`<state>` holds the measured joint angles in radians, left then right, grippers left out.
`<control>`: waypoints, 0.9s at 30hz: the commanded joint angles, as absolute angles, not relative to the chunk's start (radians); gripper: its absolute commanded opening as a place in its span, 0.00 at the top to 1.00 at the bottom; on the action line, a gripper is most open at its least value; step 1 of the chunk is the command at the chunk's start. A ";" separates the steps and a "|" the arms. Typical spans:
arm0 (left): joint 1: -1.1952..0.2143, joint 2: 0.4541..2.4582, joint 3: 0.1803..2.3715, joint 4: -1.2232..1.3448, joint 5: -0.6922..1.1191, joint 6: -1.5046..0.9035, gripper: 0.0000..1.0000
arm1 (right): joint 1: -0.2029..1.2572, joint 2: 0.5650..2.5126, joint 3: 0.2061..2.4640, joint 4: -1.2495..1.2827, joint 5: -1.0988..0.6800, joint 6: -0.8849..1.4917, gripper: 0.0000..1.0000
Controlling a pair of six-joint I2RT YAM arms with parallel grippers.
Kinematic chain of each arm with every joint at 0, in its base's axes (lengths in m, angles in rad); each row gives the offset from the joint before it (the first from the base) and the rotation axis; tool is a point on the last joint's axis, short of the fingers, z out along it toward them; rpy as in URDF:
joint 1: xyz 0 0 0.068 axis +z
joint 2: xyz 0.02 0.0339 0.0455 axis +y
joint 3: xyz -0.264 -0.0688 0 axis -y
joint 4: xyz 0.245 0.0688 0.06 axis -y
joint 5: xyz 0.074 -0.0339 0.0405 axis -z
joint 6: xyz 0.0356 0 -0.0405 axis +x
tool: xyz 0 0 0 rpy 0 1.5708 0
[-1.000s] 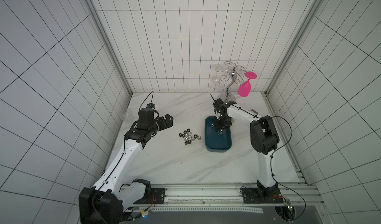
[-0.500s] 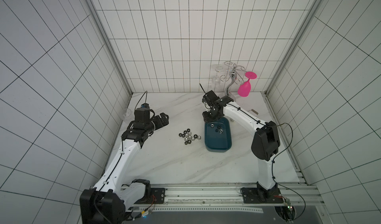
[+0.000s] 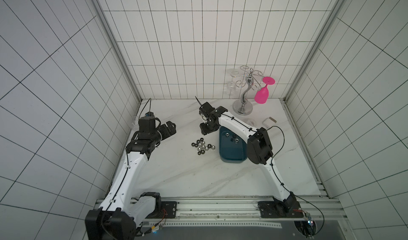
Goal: Put the nuts on the desktop into the storage box
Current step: Pick up the nut from the center of the board.
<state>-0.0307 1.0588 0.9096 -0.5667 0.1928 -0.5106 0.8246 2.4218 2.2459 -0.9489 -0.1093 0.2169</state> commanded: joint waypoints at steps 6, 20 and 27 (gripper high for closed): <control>-0.023 1.045 0.897 -0.582 0.196 -0.474 0.02 | 0.849 2.518 2.373 -1.015 -0.114 0.243 0.48; -0.014 1.052 0.895 -0.580 0.204 -0.459 0.01 | 0.879 2.602 2.442 -1.070 -0.071 0.244 0.51; -0.005 1.051 0.891 -0.581 0.206 -0.456 0.02 | 0.889 2.609 2.433 -1.116 -0.050 0.230 0.53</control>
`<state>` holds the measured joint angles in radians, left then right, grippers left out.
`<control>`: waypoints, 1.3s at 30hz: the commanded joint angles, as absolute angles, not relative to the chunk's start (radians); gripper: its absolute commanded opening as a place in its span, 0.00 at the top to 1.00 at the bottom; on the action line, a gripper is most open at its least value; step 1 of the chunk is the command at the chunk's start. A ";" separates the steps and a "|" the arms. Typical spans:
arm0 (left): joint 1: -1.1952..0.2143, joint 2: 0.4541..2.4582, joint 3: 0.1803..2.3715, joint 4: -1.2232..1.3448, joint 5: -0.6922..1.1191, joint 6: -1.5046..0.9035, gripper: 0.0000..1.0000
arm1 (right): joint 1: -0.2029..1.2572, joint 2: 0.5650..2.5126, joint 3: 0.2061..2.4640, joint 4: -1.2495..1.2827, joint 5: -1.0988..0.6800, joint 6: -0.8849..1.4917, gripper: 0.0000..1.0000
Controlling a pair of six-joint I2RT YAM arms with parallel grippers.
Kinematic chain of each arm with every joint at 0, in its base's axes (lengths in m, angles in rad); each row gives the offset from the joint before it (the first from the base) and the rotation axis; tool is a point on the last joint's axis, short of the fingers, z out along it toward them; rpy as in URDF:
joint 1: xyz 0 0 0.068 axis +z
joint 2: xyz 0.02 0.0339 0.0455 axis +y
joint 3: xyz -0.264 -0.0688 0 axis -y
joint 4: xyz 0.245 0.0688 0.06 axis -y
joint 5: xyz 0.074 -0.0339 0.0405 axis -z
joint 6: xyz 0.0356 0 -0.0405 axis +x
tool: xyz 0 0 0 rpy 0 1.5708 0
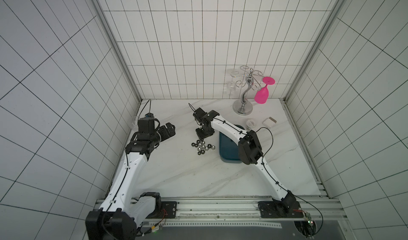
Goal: Put the nuts on the desktop into the storage box
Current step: Pick up the nut from the center of the board, then place the nut in the storage box.
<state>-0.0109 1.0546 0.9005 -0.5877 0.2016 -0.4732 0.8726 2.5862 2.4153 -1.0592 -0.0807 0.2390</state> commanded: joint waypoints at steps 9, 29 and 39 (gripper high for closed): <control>-0.001 1.038 0.882 -0.581 0.207 -0.461 0.02 | 0.901 2.559 2.339 -1.101 -0.044 0.230 0.61; -0.007 1.032 0.911 -0.571 0.294 -0.478 0.02 | 0.844 2.264 2.238 -1.009 -0.035 0.240 0.83; -0.162 1.084 0.915 -0.483 0.260 -0.534 0.02 | 0.673 1.943 1.751 -0.920 -0.023 0.250 0.82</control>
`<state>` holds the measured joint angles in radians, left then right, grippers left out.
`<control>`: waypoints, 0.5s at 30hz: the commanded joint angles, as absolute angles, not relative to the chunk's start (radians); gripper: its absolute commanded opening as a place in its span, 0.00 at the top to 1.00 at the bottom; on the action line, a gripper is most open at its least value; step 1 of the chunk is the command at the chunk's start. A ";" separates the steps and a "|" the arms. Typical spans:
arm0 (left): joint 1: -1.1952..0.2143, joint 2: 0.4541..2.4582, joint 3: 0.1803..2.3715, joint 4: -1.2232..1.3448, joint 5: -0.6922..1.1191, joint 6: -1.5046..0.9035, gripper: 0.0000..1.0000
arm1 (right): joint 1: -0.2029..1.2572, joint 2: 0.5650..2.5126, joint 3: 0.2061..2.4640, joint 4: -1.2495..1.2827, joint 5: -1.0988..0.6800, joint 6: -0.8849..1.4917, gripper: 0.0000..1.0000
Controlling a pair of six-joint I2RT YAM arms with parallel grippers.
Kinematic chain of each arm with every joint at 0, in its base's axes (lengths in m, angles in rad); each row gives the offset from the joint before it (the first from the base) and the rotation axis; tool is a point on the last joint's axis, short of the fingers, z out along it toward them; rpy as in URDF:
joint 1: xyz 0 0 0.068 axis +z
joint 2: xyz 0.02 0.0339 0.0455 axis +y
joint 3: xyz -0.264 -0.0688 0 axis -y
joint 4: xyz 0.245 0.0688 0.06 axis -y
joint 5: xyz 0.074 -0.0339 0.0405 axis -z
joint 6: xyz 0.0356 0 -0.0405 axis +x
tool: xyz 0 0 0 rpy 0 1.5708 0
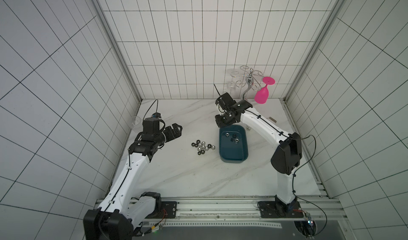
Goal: Put the nuts on the desktop into the storage box
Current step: Place the nut in the storage box.
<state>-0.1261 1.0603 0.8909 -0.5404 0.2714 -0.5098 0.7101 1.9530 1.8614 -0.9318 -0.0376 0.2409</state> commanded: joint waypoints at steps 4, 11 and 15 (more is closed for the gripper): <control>-0.196 1.129 0.931 -0.469 0.256 -0.555 0.02 | 0.627 1.908 1.622 -0.886 -0.049 0.247 0.82; -0.198 1.153 0.939 -0.471 0.235 -0.559 0.02 | 0.620 1.979 1.587 -0.853 -0.082 0.236 0.82; -0.199 1.155 0.943 -0.483 0.223 -0.545 0.02 | 0.620 2.032 1.617 -0.842 -0.095 0.235 0.80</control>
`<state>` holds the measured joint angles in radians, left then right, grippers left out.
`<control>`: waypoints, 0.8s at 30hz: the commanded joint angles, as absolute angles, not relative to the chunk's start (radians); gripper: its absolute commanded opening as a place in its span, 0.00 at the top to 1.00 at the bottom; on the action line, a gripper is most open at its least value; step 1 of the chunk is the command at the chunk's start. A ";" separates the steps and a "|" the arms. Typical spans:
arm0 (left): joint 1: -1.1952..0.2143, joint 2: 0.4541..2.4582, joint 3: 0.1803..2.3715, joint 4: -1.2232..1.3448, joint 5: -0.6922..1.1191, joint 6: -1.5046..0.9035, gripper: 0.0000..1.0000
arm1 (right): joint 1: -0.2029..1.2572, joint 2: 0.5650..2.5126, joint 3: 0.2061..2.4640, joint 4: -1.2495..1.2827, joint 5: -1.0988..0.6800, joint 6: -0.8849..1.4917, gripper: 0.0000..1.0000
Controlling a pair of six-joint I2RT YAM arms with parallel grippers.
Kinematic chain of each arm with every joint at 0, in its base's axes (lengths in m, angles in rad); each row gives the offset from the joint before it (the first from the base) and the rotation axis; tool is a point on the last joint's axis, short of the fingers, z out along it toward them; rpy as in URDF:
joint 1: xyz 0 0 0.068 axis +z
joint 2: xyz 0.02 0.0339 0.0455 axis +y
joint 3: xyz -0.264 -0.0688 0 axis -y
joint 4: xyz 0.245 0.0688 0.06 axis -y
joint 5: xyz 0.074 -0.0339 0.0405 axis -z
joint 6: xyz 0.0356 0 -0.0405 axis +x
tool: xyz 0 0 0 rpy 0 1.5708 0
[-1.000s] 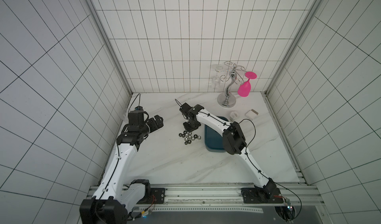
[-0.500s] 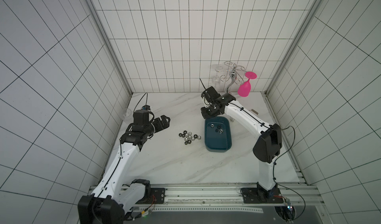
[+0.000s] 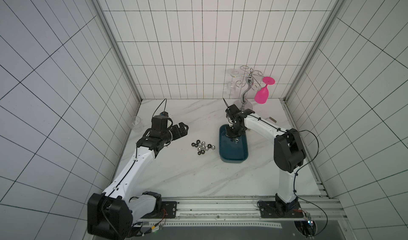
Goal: Put the nuts on the desktop into the storage box
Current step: Place the nut in the storage box.
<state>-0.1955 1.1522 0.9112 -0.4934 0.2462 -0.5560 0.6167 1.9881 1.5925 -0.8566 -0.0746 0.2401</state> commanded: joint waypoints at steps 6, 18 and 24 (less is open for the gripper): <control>-0.199 1.160 0.956 -0.492 0.211 -0.530 0.02 | 0.623 2.112 1.699 -0.860 -0.106 0.229 0.80; -0.198 1.151 0.960 -0.497 0.187 -0.509 0.02 | 0.644 2.202 1.790 -0.898 -0.098 0.212 0.77; -0.197 1.143 0.956 -0.502 0.183 -0.503 0.02 | 0.652 2.221 1.843 -0.922 -0.089 0.205 0.69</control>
